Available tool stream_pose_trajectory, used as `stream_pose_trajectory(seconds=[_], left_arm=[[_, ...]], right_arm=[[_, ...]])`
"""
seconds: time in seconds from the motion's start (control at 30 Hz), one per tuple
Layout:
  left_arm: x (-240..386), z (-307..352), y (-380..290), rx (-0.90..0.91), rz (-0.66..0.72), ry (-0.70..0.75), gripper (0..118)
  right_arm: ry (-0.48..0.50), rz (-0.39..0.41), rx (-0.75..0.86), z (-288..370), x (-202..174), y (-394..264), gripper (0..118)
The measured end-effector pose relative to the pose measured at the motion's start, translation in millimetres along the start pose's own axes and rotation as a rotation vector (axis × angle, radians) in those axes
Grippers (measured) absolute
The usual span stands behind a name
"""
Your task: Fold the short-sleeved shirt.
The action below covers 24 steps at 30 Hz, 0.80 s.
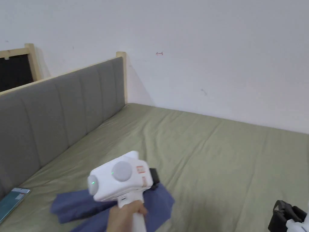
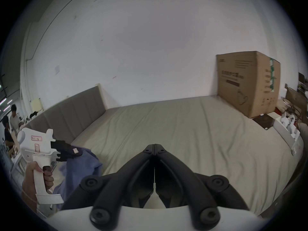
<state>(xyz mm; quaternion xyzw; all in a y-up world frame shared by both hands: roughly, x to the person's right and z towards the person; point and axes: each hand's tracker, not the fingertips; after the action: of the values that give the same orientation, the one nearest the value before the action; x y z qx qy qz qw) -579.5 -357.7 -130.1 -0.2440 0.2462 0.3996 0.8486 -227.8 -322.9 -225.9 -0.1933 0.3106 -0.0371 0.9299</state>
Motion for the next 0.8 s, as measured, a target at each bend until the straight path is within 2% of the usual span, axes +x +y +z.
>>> stream_pose_trajectory(seconds=[0.17, 0.27, 0.33, 0.4, 0.5, 0.53, 0.57, 0.6, 0.63, 0.67, 0.73, 0.8], left_arm=[[136, -20, -32, -0.099, -0.089, -0.355, 6], [203, -34, -77, -0.185, -0.167, -0.48, 6], [232, -50, -113, -0.256, -0.235, -0.5, 6], [244, -72, -153, -0.363, -0.234, -0.491, 6], [242, -115, -212, -0.475, -0.328, -0.408, 8], [237, -126, -228, -0.523, -0.353, -0.372, 15], [232, -134, -241, -0.577, -0.386, -0.369, 33], [225, -138, -250, -0.607, -0.383, -0.381, 80], [220, -141, -258, -0.628, -0.377, -0.386, 109], [218, -141, -262, -0.64, -0.406, -0.366, 118], [216, -132, -259, -0.567, -0.463, -0.325, 112], [214, -126, -241, -0.551, -0.516, -0.297, 112]], right_arm=[[-0.122, -0.046, 0.083, 31, 49, 16, 0], [-0.214, -0.06, 0.124, 52, 81, 21, 0], [-0.275, -0.083, 0.133, 62, 103, 21, 0], [-0.323, -0.118, 0.127, 69, 125, 17, 0], [-0.367, -0.19, 0.103, 74, 154, 6, 0], [-0.372, -0.2, 0.094, 75, 161, 3, 0], [-0.38, -0.199, 0.087, 75, 166, -1, 0], [-0.391, -0.197, 0.079, 75, 169, -5, 0], [-0.401, -0.191, 0.068, 73, 172, -8, 0], [-0.409, -0.191, 0.055, 70, 173, -10, 0], [-0.396, -0.203, 0.03, 65, 173, -14, 0], [-0.373, -0.209, 0.019, 59, 170, -16, 0]])
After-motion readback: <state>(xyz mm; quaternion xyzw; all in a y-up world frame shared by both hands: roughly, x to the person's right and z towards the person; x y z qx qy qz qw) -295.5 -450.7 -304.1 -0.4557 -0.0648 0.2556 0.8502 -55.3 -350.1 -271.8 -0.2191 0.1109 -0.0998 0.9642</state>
